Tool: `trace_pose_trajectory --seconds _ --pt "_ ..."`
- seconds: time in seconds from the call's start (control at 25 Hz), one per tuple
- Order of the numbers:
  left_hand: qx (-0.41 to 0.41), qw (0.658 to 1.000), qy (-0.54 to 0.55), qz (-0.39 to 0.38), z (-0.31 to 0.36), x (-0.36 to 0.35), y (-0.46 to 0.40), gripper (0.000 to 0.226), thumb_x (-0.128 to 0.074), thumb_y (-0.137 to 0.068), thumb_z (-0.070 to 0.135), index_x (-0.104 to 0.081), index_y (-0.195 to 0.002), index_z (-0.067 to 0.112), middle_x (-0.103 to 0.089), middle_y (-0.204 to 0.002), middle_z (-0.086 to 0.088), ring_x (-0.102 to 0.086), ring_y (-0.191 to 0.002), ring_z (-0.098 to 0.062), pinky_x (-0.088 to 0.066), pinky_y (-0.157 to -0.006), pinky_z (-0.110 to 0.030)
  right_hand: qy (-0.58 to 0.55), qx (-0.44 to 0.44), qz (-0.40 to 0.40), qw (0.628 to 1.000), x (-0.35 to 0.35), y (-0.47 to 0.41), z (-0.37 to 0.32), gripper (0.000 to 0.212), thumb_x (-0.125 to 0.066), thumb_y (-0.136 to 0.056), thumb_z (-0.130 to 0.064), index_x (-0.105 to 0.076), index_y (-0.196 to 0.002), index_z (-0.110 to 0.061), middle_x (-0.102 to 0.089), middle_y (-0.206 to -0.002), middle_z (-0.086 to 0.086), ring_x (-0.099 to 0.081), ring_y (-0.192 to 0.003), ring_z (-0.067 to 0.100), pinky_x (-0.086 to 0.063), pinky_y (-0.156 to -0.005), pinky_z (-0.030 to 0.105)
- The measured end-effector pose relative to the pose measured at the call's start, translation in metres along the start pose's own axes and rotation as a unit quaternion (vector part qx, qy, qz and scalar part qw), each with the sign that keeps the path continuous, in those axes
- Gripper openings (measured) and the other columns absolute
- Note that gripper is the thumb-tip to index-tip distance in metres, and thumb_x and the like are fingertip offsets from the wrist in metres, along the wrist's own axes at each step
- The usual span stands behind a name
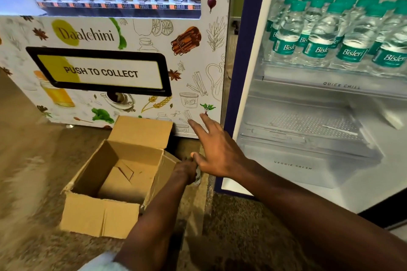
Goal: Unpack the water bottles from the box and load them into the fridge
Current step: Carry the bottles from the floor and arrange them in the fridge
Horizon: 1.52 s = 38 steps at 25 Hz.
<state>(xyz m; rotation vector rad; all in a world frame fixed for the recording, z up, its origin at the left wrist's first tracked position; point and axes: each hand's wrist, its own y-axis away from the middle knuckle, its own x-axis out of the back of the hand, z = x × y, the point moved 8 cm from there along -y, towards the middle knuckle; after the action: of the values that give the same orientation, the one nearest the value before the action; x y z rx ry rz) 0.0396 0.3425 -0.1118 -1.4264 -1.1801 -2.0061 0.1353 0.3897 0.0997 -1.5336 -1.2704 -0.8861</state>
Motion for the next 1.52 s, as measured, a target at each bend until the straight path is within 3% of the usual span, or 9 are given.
trace_pose_trajectory --seconds 0.08,0.24,0.4,0.52,0.68,0.88,1.08,1.28,1.52 --pt "-0.009 1.0 0.012 0.022 0.001 -0.014 -0.007 0.055 -0.045 -0.104 0.019 -0.027 -0.155 0.006 -0.039 -0.155 -0.018 -0.045 -0.136 -0.035 -0.04 -0.109 -0.04 0.003 -0.001 -0.002 1.0 -0.002 -0.002 0.002 0.089 -0.069 -0.089 -0.039 -0.017 -0.16 -0.025 -0.012 -0.167 0.011 -0.018 -0.152 0.03 -0.036 -0.115 0.044" --pt "0.047 0.984 0.146 0.091 -0.016 -0.033 -0.008 0.04 -0.044 -0.102 0.028 -0.063 -0.127 0.005 -0.066 -0.126 -0.016 -0.063 -0.115 -0.032 -0.052 -0.099 -0.038 0.006 -0.011 -0.018 1.0 -0.008 -0.005 0.005 0.089 -0.069 -0.089 -0.038 -0.017 -0.16 -0.026 -0.011 -0.167 0.01 -0.017 -0.152 0.03 -0.035 -0.116 0.045" --pt "0.046 0.991 0.11 0.064 -0.032 -0.023 0.003 0.038 -0.067 -0.091 0.031 -0.062 -0.125 0.015 -0.066 -0.122 -0.011 -0.063 -0.11 -0.029 -0.053 -0.091 -0.036 0.004 -0.012 -0.025 1.0 -0.009 -0.006 0.007 0.087 -0.068 -0.089 -0.038 -0.018 -0.159 -0.026 -0.014 -0.166 0.011 -0.021 -0.151 0.03 -0.036 -0.115 0.044" --pt "-0.031 0.979 0.198 0.043 -0.043 -0.001 0.016 0.041 -0.08 -0.081 0.028 -0.066 -0.118 0.015 -0.069 -0.116 -0.007 -0.065 -0.106 -0.024 -0.048 -0.083 -0.027 -0.009 -0.003 -0.038 0.999 -0.009 -0.003 0.008 0.083 -0.068 -0.089 -0.035 -0.023 -0.158 -0.023 -0.026 -0.162 0.012 -0.032 -0.146 0.031 -0.042 -0.112 0.044" --pt "-0.166 0.919 0.358 0.004 -0.031 0.056 0.061 0.029 -0.082 -0.081 0.017 -0.07 -0.108 0.018 -0.073 -0.104 0.003 -0.067 -0.095 -0.011 -0.05 -0.077 -0.02 -0.083 -0.022 -0.048 0.995 -0.013 -0.003 0.014 0.07 -0.069 -0.088 -0.03 -0.038 -0.151 -0.021 -0.056 -0.14 0.012 -0.057 -0.123 0.028 -0.053 -0.098 0.042" --pt "-0.206 0.884 0.409 0.098 -0.033 0.124 0.111 0.018 -0.081 -0.083 0.023 -0.073 -0.1 0.019 -0.072 -0.091 -0.003 -0.068 -0.089 -0.024 -0.056 -0.078 -0.038 -0.19 -0.063 -0.12 0.972 -0.009 0.001 0.017 0.054 -0.069 -0.093 -0.031 -0.05 -0.143 -0.023 -0.064 -0.127 0.008 -0.063 -0.113 0.021 -0.053 -0.089 0.029" --pt "-0.194 0.883 0.342 0.255 -0.017 0.181 0.151 0.024 -0.084 -0.077 0.038 -0.066 -0.081 0.022 -0.067 -0.075 0.007 -0.06 -0.061 -0.004 -0.049 -0.054 -0.025 -0.317 -0.086 -0.2 0.923 -0.002 0.008 0.019 0.066 -0.079 -0.084 -0.038 -0.049 -0.142 -0.027 -0.066 -0.128 0.004 -0.067 -0.111 0.018 -0.057 -0.095 0.039" --pt "-0.192 0.855 0.317 0.361 0.006 0.216 0.176 0.044 -0.074 -0.073 0.062 -0.056 -0.074 0.022 -0.06 -0.07 0.005 -0.06 -0.062 -0.013 -0.053 -0.054 -0.037 -0.427 -0.072 -0.132 0.892 0.03 0.01 0.017 0.036 -0.072 -0.09 -0.01 -0.064 -0.123 -0.022 -0.071 -0.118 -0.003 -0.068 -0.112 0.014 -0.058 -0.092 0.032" --pt "-0.249 0.817 0.319 0.412 0.039 0.279 0.211 0.039 -0.078 -0.077 0.055 -0.061 -0.079 0.02 -0.06 -0.073 0.005 -0.059 -0.063 -0.014 -0.052 -0.053 -0.031 -0.397 -0.037 -0.004 0.917 0.095 0.015 0.007 0.045 -0.078 -0.087 -0.024 -0.062 -0.129 -0.021 -0.07 -0.121 -0.005 -0.068 -0.112 0.014 -0.059 -0.093 0.037"
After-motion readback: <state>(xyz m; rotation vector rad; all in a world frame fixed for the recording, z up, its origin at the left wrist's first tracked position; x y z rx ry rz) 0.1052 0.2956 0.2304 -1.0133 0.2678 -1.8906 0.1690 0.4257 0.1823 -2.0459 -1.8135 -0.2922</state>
